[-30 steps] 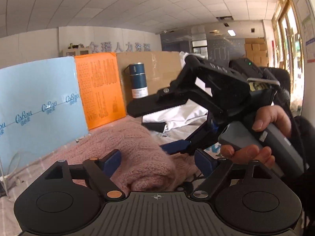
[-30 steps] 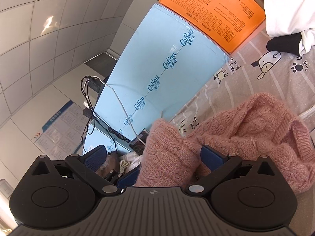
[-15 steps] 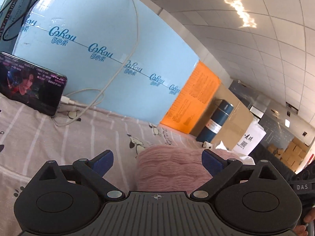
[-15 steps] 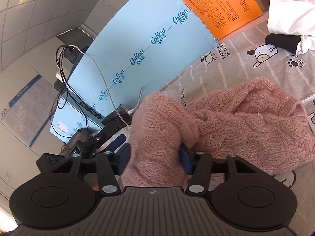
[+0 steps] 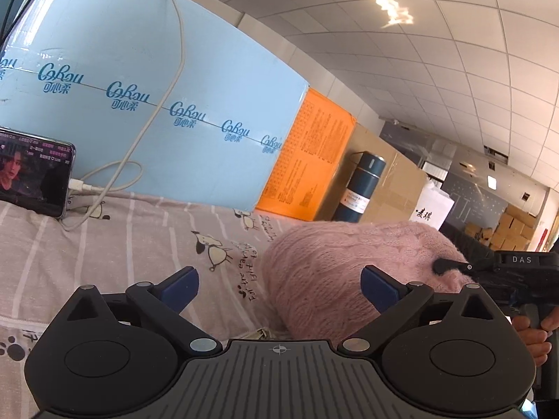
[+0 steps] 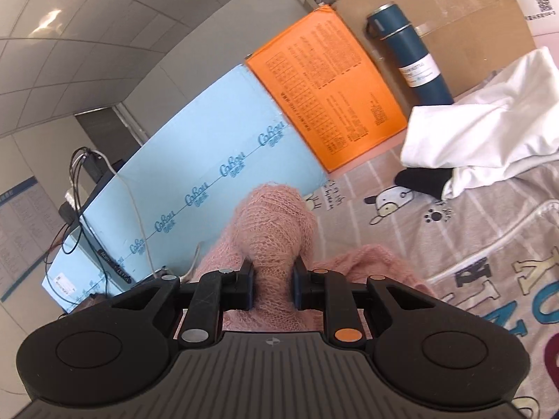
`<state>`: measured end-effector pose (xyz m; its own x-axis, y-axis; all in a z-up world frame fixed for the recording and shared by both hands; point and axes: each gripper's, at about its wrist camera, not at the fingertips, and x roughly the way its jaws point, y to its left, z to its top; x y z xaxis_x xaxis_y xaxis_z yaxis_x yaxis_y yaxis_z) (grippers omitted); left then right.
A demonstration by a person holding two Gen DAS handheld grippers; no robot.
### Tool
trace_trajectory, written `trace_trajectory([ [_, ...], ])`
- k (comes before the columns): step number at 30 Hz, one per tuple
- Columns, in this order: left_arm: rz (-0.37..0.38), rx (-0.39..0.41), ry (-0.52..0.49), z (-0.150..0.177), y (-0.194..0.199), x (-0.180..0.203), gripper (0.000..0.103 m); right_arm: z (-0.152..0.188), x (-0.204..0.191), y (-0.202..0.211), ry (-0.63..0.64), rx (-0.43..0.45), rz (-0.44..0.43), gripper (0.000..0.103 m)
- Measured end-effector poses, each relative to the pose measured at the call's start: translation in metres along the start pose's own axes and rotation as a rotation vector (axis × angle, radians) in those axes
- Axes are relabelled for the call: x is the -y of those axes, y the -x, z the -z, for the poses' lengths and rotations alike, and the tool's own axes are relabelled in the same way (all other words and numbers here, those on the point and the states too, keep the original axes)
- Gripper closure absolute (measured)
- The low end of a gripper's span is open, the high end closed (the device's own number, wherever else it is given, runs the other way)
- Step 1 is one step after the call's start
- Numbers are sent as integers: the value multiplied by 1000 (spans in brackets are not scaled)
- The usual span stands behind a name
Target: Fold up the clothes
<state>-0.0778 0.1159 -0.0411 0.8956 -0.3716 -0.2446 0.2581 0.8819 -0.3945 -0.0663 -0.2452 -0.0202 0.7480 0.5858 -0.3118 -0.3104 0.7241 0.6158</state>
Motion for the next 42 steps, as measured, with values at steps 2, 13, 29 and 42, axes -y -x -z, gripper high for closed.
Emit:
trace_trajectory([
  [2,-3,-11,10,0,-3,-1,2,2,18,4,-36,4,47,85],
  [13,44,-22,-48,-10,-23,39,1,14,44,-14,-24,-33,129,78],
  [29,-39,-318,-108,17,-74,38,0,12,57,-4,-142,-85,86,20],
  [42,80,-216,63,12,-63,25,8,36,25,-39,-119,-176,-43,40],
])
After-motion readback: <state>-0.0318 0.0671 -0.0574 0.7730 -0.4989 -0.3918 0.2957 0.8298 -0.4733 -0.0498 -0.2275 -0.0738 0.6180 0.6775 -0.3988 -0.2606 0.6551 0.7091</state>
